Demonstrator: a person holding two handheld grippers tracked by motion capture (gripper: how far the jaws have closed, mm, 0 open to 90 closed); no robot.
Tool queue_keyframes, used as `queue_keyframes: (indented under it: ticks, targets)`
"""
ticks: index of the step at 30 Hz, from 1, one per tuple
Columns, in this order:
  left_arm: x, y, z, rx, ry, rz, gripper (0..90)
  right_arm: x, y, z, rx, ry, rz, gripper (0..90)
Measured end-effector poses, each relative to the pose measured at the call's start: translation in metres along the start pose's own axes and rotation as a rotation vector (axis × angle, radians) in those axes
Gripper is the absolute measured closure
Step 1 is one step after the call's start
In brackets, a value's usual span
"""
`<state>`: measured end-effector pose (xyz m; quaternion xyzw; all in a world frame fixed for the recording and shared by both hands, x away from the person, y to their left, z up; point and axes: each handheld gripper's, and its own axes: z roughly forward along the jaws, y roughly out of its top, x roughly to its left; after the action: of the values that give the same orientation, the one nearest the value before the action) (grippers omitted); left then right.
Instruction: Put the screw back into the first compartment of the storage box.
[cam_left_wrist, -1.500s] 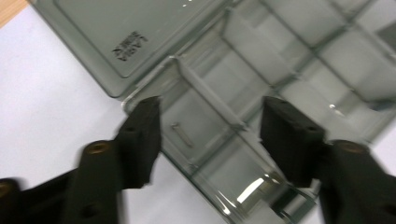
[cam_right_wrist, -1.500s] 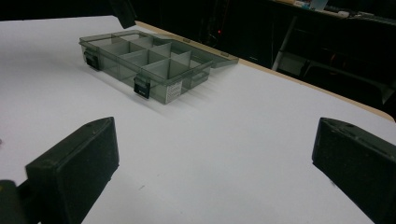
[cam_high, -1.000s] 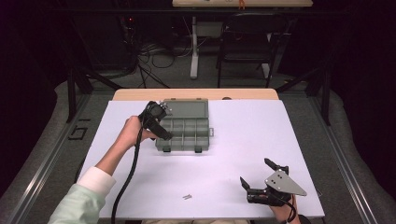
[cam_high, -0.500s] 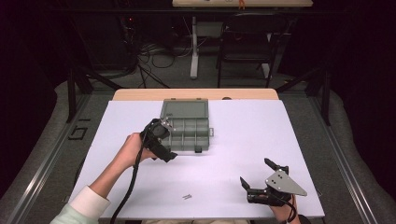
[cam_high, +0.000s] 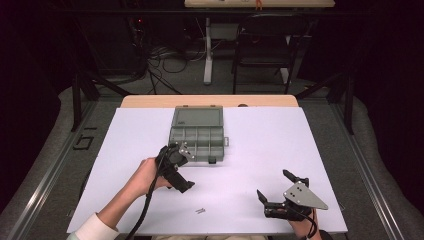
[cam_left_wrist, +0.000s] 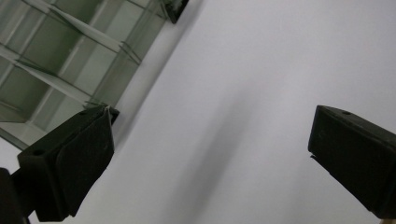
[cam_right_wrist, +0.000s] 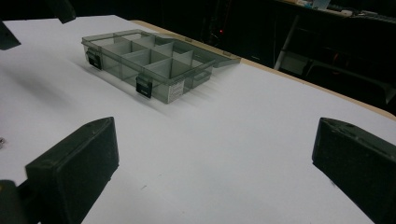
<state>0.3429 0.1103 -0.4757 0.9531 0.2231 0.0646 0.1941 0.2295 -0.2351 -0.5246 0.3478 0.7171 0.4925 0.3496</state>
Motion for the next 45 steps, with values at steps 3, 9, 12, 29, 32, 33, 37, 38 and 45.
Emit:
queue_keyframes:
  ticks: [3,9,12,29,32,33,37,38,45]
  targets:
    - [-0.006,-0.001,0.005,0.008,-0.013,0.003,0.0,0.000,0.000,0.001,-0.008,0.000,-0.004,0.0]
    - [-0.018,-0.003,0.016,0.024,-0.047,0.022,0.0,0.000,0.000,0.001,-0.008,0.000,-0.004,0.0]
    - [-0.024,-0.003,0.020,0.029,-0.052,0.032,0.0,0.000,0.000,0.001,-0.006,0.002,-0.006,0.0]
    - [-0.047,-0.002,0.043,0.100,-0.125,0.110,21.0,0.001,0.000,0.000,0.008,0.001,-0.009,0.0]
    - [-0.050,-0.002,0.044,0.107,-0.139,0.124,27.9,0.001,0.000,0.000,0.010,0.003,-0.010,0.0]
    - [-0.050,-0.002,0.045,0.108,-0.146,0.126,31.4,0.001,0.000,0.001,0.002,0.005,-0.010,0.0]
    - [-0.053,-0.002,0.048,0.124,-0.162,0.155,41.7,0.001,0.000,0.000,0.010,0.003,-0.012,0.0]
    - [-0.054,-0.002,0.048,0.126,-0.164,0.158,43.9,0.001,0.000,0.000,0.012,0.001,-0.012,0.0]
    - [-0.056,-0.004,0.052,0.130,-0.170,0.166,56.0,0.001,0.000,0.000,0.013,0.000,-0.011,0.0]
